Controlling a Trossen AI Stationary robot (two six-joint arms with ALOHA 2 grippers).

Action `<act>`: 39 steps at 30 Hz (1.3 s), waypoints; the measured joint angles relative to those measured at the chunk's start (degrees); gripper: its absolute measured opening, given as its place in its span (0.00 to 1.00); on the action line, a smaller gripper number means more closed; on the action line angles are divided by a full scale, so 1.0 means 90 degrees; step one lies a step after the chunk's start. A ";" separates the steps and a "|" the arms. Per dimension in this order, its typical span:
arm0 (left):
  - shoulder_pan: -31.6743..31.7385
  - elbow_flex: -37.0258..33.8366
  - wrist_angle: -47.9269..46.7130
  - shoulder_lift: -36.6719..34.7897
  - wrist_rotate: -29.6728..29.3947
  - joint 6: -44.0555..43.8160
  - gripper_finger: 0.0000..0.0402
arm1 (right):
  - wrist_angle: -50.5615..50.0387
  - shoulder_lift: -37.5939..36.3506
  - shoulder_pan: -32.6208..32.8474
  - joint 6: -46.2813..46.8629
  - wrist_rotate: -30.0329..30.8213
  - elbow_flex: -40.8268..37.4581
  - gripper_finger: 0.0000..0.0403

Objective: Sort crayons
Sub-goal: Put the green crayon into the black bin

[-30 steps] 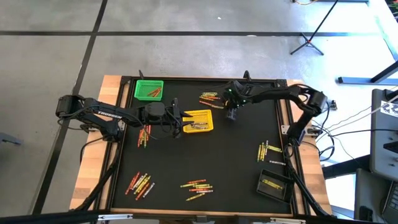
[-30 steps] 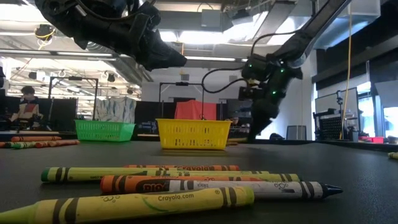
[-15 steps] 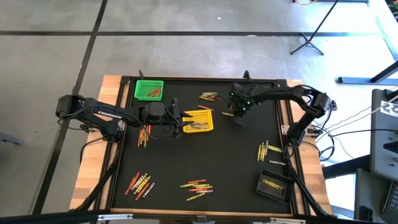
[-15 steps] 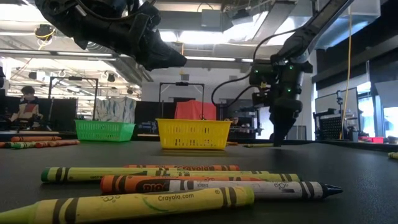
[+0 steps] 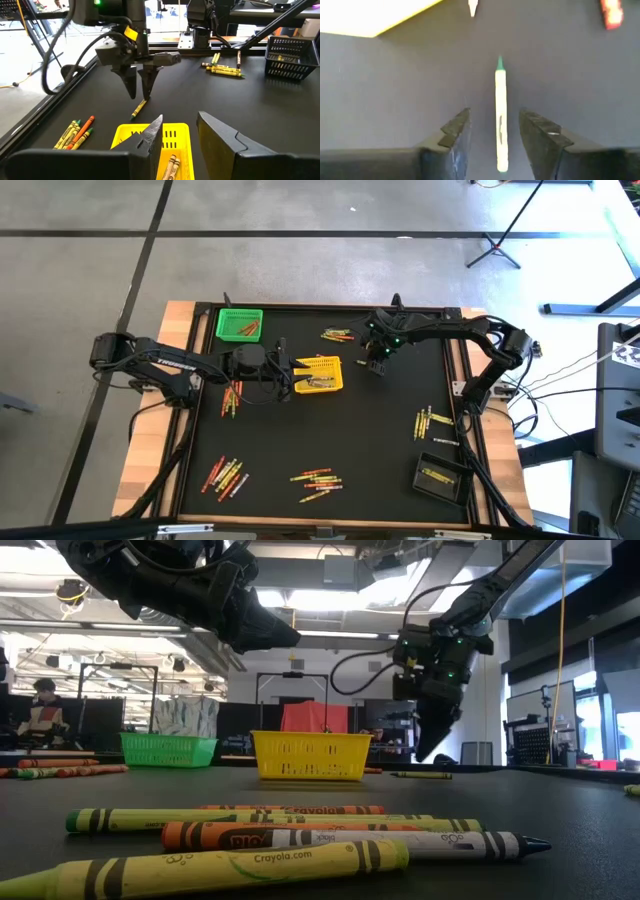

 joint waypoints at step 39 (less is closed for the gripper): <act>-0.0001 0.0000 0.0028 0.0001 0.0001 -0.0006 0.27 | 0.0382 -0.0256 0.0164 -0.0159 0.0278 -0.0480 0.06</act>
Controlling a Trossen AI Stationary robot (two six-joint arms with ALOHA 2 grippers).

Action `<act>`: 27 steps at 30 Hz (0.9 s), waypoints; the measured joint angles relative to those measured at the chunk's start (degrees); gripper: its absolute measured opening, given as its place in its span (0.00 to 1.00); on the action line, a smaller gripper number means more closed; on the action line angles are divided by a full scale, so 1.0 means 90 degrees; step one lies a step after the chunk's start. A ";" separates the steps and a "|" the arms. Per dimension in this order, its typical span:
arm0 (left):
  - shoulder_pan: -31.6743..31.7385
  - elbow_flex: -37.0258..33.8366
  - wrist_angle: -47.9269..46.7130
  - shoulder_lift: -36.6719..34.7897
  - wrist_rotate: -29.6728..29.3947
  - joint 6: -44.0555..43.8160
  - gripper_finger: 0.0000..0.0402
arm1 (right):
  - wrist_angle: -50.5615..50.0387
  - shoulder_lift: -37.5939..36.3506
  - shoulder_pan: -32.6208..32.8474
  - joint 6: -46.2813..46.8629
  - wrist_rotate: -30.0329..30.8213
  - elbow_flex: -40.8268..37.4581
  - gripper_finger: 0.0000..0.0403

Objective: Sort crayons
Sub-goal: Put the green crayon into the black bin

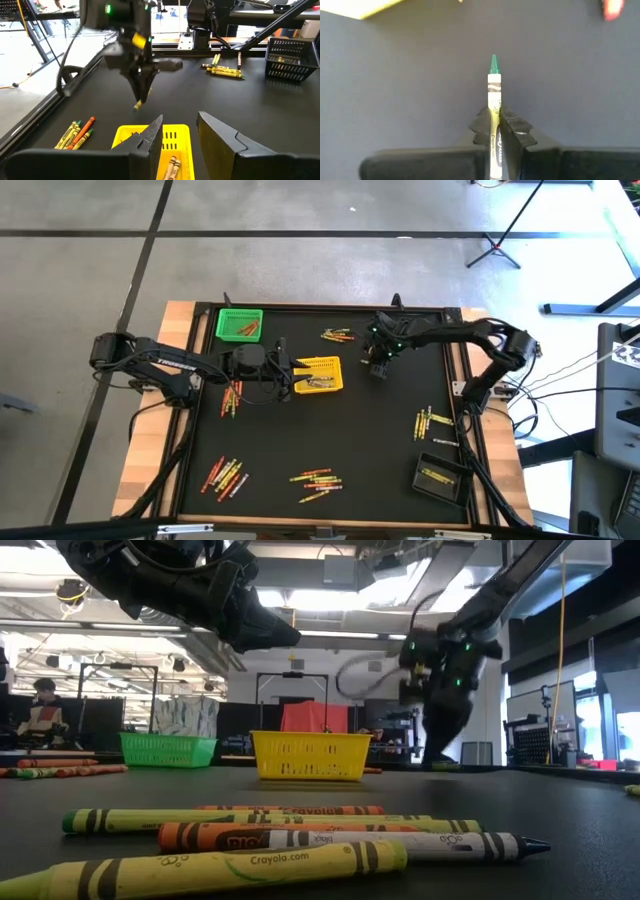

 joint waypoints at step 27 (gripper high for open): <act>-0.0149 0.0000 -0.0036 0.0000 -0.0164 0.0004 0.27 | -0.2063 -0.2372 0.3381 0.2115 0.0133 0.0012 0.07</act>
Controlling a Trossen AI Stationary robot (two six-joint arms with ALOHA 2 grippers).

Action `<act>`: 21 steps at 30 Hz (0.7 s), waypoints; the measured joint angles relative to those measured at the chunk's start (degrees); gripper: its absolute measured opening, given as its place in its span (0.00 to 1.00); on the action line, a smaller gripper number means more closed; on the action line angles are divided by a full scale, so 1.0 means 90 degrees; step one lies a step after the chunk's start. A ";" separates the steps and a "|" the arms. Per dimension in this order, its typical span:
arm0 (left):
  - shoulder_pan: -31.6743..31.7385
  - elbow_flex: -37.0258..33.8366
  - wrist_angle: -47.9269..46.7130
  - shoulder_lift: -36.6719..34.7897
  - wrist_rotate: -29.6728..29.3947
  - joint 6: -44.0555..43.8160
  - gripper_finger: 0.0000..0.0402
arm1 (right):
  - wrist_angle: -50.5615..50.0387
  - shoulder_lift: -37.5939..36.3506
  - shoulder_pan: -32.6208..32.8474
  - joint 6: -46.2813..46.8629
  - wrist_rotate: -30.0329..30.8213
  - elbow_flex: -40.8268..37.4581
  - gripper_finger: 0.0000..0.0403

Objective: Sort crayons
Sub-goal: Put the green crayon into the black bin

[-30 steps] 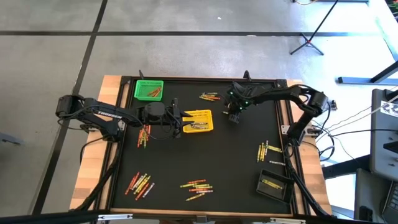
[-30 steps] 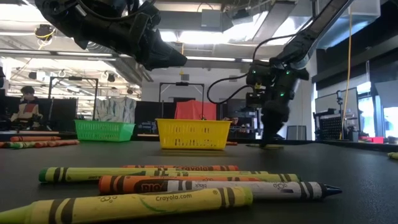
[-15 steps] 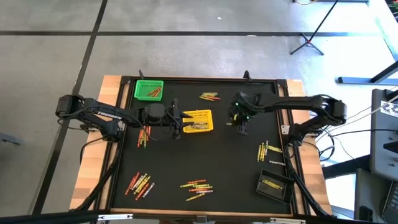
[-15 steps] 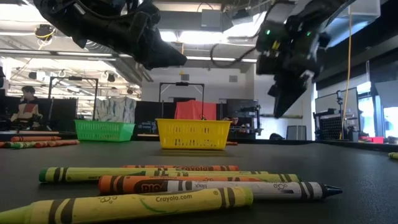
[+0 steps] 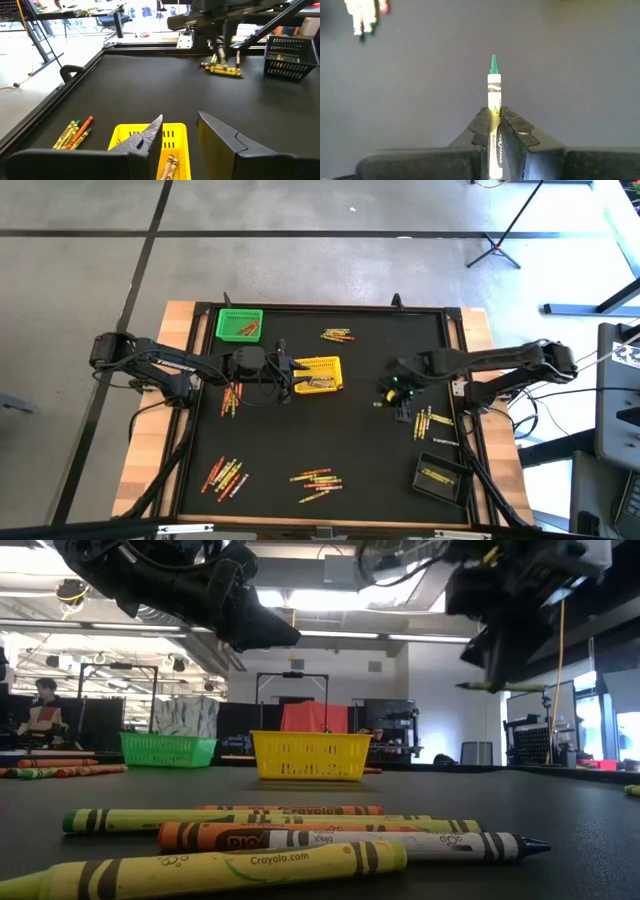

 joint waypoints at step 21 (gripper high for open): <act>-0.0131 0.0000 -0.0002 -0.0001 0.0024 0.0000 0.27 | -0.0388 -0.0646 0.4839 0.6294 0.2331 0.0005 0.07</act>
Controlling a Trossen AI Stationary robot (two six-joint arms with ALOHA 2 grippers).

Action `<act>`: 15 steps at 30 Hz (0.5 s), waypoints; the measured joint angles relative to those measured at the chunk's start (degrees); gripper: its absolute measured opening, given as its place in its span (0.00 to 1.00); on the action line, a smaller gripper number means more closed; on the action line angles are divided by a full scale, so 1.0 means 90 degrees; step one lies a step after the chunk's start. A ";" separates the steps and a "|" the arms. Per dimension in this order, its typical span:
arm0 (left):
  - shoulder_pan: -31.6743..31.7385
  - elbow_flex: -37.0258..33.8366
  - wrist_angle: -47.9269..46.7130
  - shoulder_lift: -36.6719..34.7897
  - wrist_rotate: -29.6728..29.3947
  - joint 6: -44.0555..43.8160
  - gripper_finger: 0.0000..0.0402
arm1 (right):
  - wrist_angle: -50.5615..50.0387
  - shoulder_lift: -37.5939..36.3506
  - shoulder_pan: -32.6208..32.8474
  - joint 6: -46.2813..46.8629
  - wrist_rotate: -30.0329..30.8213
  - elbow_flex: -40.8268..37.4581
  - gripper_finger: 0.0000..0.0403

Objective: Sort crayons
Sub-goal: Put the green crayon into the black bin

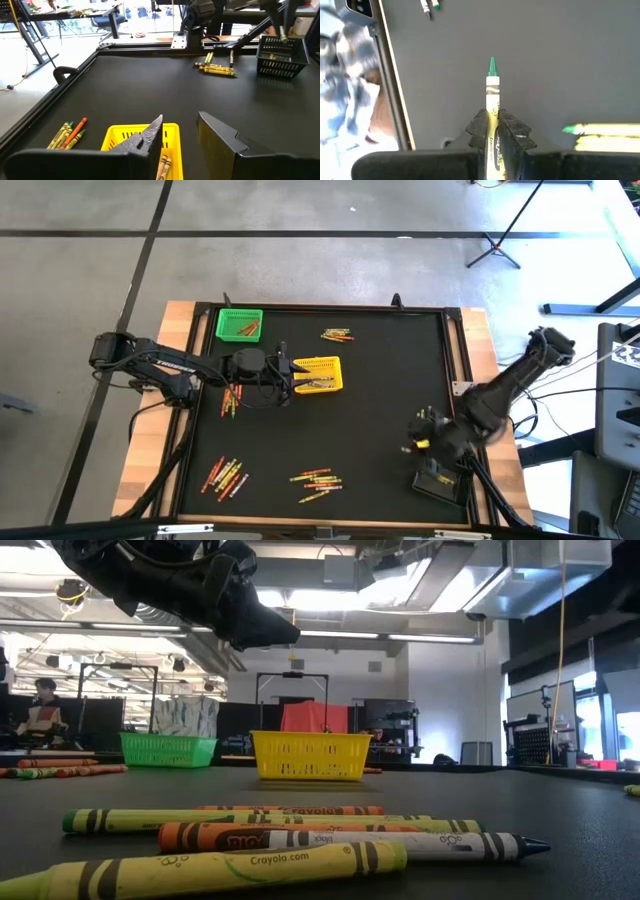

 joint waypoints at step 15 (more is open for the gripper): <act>0.0000 0.0000 0.0270 0.0001 -0.0002 0.0492 0.27 | -0.0094 0.1125 0.2384 0.4592 0.1064 0.0002 0.07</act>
